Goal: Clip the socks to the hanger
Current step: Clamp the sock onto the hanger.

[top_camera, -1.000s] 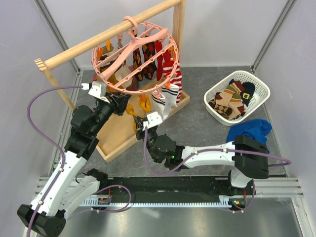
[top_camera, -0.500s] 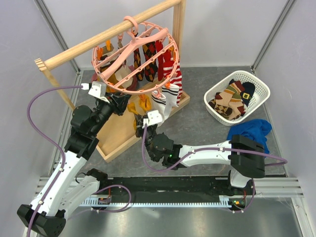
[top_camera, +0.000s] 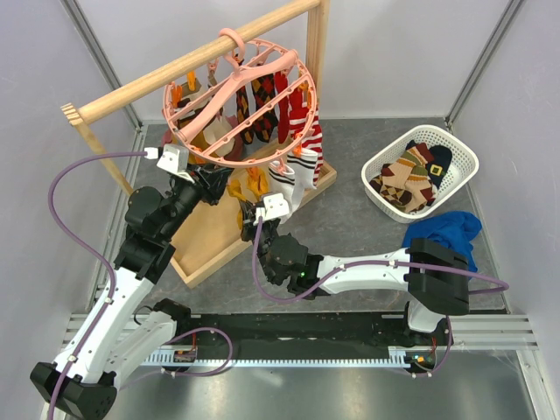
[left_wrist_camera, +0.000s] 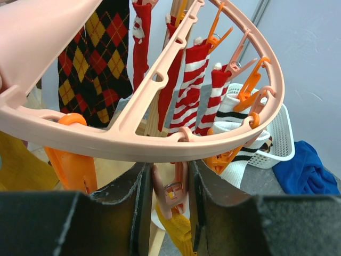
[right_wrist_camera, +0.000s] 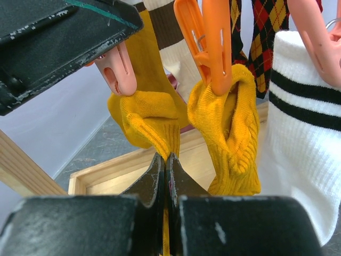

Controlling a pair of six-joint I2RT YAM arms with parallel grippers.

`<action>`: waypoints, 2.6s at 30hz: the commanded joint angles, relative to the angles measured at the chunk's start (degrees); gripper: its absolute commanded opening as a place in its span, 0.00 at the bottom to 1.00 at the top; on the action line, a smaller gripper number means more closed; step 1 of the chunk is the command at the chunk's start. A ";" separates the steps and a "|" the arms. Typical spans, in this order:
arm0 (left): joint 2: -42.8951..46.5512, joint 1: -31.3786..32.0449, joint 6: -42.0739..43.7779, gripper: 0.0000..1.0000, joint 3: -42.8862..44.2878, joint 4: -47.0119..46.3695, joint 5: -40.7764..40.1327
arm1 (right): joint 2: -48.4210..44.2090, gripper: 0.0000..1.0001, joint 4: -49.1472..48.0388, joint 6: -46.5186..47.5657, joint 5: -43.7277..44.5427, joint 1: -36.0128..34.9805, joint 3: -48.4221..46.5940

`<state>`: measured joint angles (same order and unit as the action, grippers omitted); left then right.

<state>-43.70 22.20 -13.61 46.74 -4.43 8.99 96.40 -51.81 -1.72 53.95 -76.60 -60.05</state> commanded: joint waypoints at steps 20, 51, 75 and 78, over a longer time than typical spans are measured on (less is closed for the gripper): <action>-0.07 -0.31 -1.86 0.02 -1.21 2.40 1.20 | 1.25 0.00 -4.44 -0.83 -1.83 1.19 -4.11; -0.07 -0.22 -2.39 0.02 -1.30 2.58 0.06 | -3.85 0.00 -3.56 -9.26 -5.70 1.98 0.46; 0.46 -0.22 -2.65 0.69 -1.21 2.49 0.76 | -2.53 0.00 -4.70 -6.90 -6.05 2.07 -1.47; 0.72 -0.31 -2.57 0.75 -1.13 2.58 0.76 | -2.53 0.03 -4.79 -6.11 -6.40 2.07 -1.65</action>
<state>-43.70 22.15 -15.35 45.56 -2.00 9.26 94.45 -54.41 -9.15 48.49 -74.76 -60.01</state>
